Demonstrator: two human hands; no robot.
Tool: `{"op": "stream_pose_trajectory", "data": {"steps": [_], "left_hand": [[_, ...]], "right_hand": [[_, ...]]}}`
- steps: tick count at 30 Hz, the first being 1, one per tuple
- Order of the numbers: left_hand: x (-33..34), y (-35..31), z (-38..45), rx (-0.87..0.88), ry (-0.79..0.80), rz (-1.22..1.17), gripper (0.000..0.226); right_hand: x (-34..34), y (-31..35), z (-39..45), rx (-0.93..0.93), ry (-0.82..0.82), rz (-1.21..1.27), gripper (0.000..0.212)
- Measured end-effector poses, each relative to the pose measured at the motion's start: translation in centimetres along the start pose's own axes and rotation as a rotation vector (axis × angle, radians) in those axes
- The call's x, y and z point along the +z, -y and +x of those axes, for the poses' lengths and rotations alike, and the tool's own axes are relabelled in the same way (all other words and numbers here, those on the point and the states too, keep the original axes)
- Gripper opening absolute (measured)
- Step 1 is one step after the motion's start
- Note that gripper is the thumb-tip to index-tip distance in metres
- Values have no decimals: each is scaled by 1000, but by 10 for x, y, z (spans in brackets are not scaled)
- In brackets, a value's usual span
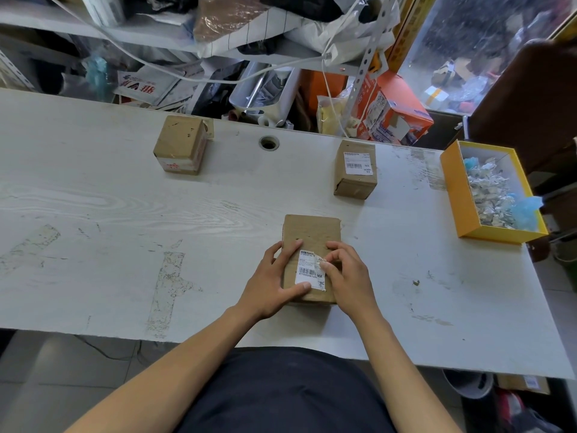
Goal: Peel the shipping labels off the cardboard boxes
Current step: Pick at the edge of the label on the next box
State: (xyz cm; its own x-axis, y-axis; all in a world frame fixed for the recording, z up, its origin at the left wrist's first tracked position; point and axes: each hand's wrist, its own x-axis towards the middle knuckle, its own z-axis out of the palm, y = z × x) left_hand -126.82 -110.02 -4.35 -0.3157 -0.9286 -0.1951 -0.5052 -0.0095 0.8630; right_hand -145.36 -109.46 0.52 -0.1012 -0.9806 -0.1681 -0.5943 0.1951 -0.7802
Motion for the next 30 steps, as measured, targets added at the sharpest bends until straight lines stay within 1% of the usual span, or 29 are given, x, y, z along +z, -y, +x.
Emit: {"op": "stream_pose_trajectory", "data": {"steps": [30], "left_hand": [[0, 0, 0, 10, -15, -11, 83]], "right_hand": [[-1, -6, 3, 24, 7, 51, 15]]}}
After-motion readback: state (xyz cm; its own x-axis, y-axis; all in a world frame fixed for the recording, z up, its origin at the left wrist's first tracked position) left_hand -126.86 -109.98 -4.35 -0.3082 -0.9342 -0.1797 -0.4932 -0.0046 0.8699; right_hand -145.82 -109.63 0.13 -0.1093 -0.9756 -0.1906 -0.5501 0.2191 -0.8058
